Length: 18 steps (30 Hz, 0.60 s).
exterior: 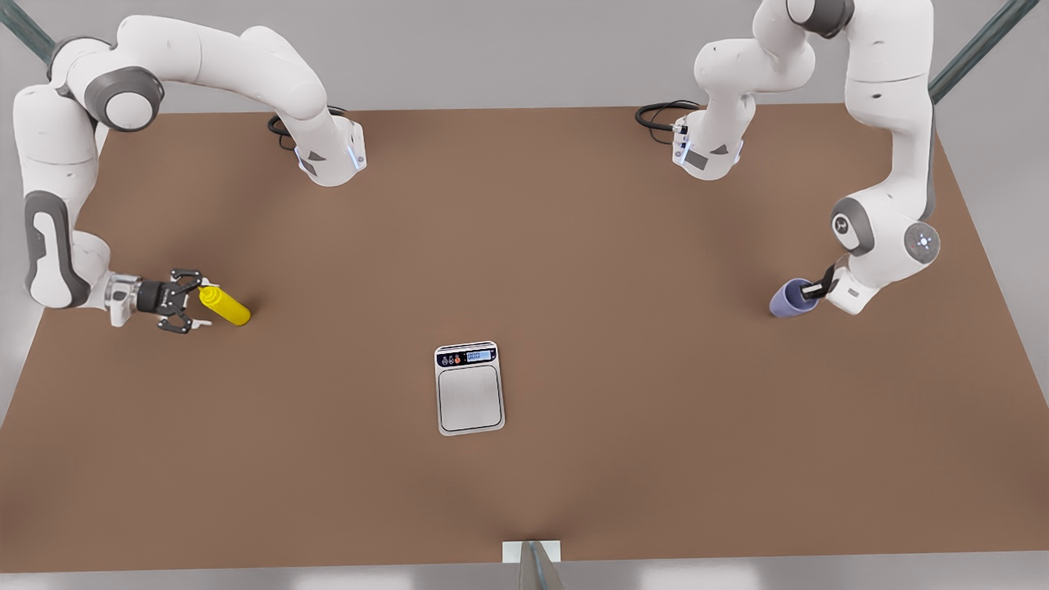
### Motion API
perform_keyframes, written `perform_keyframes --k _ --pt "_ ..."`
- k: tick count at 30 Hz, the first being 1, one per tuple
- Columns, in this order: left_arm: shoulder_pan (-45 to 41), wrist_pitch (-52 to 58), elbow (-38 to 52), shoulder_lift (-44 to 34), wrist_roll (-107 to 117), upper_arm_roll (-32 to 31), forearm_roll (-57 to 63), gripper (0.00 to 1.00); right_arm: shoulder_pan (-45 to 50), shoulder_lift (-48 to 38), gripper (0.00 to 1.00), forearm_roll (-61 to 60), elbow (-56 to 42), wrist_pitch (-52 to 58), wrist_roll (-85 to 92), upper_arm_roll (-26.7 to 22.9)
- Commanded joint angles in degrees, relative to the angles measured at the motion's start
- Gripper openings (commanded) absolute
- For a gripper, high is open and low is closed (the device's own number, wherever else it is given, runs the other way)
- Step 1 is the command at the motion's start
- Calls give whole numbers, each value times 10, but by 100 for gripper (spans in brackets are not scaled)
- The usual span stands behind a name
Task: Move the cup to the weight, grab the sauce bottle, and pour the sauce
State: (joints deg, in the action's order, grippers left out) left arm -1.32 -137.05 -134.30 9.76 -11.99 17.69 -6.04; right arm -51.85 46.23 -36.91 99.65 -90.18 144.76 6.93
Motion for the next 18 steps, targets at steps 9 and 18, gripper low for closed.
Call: perform_keyframes --k 9,18 --pt "-5 -7 2 -20 -1 -35 -43 21 4 10 100 -1 10 4 0 14" --pt "-38 0 39 -9 12 -80 -150 21 4 11 100 -3 12 4 0 18"
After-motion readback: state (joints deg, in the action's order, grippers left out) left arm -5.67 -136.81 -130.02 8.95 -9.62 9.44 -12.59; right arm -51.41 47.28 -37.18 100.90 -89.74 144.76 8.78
